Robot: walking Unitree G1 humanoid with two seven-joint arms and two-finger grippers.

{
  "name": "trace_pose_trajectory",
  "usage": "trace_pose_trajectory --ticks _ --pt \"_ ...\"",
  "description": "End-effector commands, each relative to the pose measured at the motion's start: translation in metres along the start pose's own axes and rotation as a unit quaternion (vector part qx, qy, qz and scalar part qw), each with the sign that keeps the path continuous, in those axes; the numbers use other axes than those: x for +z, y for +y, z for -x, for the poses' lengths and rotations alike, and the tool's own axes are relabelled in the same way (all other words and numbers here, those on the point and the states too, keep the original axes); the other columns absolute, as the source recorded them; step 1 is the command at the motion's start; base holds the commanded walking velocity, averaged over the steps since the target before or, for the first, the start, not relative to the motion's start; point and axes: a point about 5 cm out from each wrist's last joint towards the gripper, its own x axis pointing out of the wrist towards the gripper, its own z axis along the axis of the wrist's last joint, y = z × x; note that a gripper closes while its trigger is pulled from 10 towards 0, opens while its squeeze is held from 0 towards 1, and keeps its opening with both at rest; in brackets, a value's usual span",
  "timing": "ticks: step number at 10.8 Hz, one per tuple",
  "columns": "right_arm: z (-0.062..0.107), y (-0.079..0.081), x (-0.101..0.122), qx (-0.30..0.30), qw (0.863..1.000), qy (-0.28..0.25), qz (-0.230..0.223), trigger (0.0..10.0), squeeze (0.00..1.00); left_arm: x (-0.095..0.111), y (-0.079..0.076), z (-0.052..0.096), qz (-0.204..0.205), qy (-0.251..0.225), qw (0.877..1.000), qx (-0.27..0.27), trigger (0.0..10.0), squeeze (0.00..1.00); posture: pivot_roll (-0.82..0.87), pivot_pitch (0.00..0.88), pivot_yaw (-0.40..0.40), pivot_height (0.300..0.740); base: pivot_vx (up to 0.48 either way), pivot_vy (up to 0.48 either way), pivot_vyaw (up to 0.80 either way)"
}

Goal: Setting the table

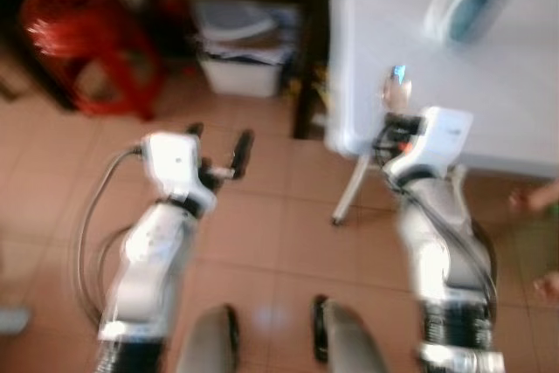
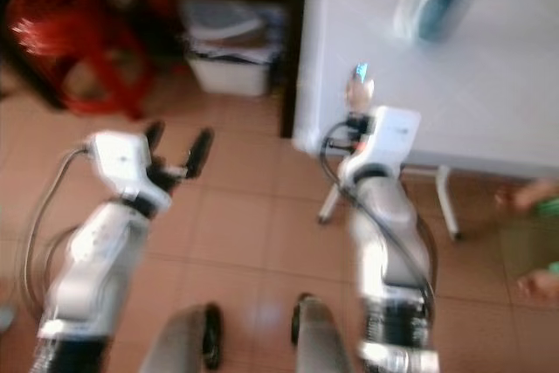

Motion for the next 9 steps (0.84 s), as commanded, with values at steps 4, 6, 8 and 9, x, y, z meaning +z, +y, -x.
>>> trace_pose_trajectory --ticks 4,6,8,9 --pt "-0.002 -0.013 0.008 -0.014 0.999 -0.029 0.030 0.0 0.00 0.000 -0.009 -0.004 -0.001 -0.012 1.000 -0.012 10.0 0.00 -0.05 0.212 0.010 0.740 0.421 0.155 0.00" --pt "0.001 -0.014 0.001 -0.022 0.999 -0.022 0.028 0.0 0.00 -0.005 -0.009 -0.002 0.007 -0.003 1.000 -0.007 10.0 0.00 -0.05 0.216 0.020 0.740 0.480 0.000 0.00" --pt "0.001 -0.012 0.000 -0.020 0.999 -0.023 0.023 0.0 0.00 -0.003 -0.012 -0.003 0.004 -0.007 1.000 -0.013 10.0 0.00 -0.05 0.220 0.029 0.740 0.480 0.000 0.00" --pt "0.000 -0.009 0.000 -0.019 0.999 -0.024 0.019 0.0 0.00 -0.003 -0.011 -0.004 0.005 -0.009 1.000 -0.008 10.0 0.00 -0.05 0.221 0.032 0.740 0.480 0.000 0.00"
